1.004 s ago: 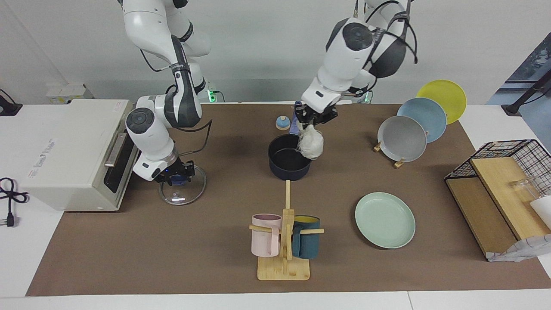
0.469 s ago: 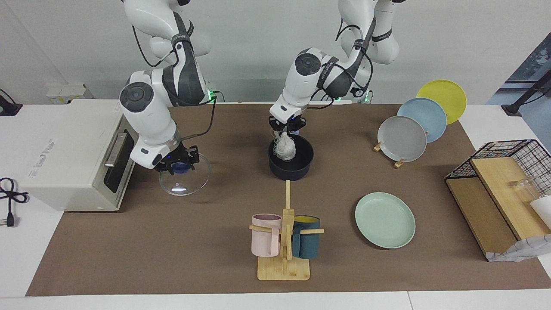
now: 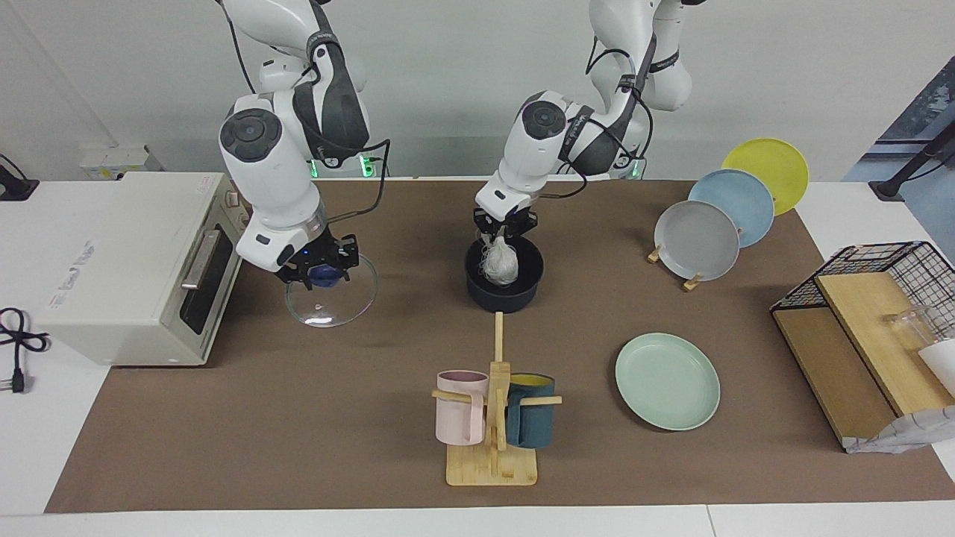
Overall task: Transfer vermicelli from plate to pot
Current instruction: 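Carry the vermicelli over the pot while the right gripper lifts the lid, then drop the vermicelli into the pot while the right gripper brings the lid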
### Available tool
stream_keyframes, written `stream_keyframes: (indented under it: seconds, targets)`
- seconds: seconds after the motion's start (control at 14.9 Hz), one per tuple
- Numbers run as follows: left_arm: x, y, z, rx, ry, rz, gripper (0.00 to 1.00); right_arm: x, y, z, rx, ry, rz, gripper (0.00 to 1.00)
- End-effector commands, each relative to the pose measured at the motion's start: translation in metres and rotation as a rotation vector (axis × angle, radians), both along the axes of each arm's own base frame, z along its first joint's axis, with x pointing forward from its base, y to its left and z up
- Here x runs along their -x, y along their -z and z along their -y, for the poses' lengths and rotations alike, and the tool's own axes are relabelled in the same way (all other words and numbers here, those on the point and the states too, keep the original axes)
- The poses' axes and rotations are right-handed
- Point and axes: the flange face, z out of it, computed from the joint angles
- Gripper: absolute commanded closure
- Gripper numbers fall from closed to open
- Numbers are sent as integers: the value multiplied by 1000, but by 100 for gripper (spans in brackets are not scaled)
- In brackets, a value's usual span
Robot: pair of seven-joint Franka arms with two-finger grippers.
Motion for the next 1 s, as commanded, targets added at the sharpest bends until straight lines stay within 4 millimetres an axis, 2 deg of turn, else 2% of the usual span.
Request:
stream_keyframes:
  seconds: [0.0, 0.07, 0.2, 0.27, 0.33, 0.4, 0.47, 0.54, 0.67, 0.8, 0.87, 0.94]
  targets:
    - [8, 9, 3, 31, -32, 31, 74, -6, -14, -4, -57, 31, 12, 77]
    - [6, 6, 3, 32, -27, 34, 1, -5, -16, -6, -56, 26, 9, 77]
    - [2, -4, -2, 31, -24, 32, 0, -4, -25, -14, -62, 20, 10, 77]
    - [0, -11, -5, 25, -22, 21, 0, -2, -30, -28, -62, 22, 14, 77]
    - [-7, -30, -9, 25, -24, 14, 0, -1, -35, -37, -58, 28, 3, 77]
    - [-18, -47, -23, 13, -40, -3, 0, -1, -38, -45, -52, 35, -10, 77]
    - [-23, -70, -30, 6, -35, -15, 0, 3, -41, -61, -46, 42, -18, 77]
    - [-31, -90, -43, 2, -36, -29, 0, 12, -43, -85, -34, 43, -17, 77]
    - [-48, -131, -84, 4, -30, -23, 0, 27, -44, -130, -29, 55, 9, 77]
    - [-61, -168, -137, 12, -22, -7, 0, 43, -44, -169, -33, 87, 27, 78]
    - [-66, -183, -159, 15, -9, -1, 0, 52, -43, -194, -47, 102, 47, 78]
    - [-73, -198, -182, 17, -12, 1, 0, 62, -32, -226, -52, 108, 64, 78]
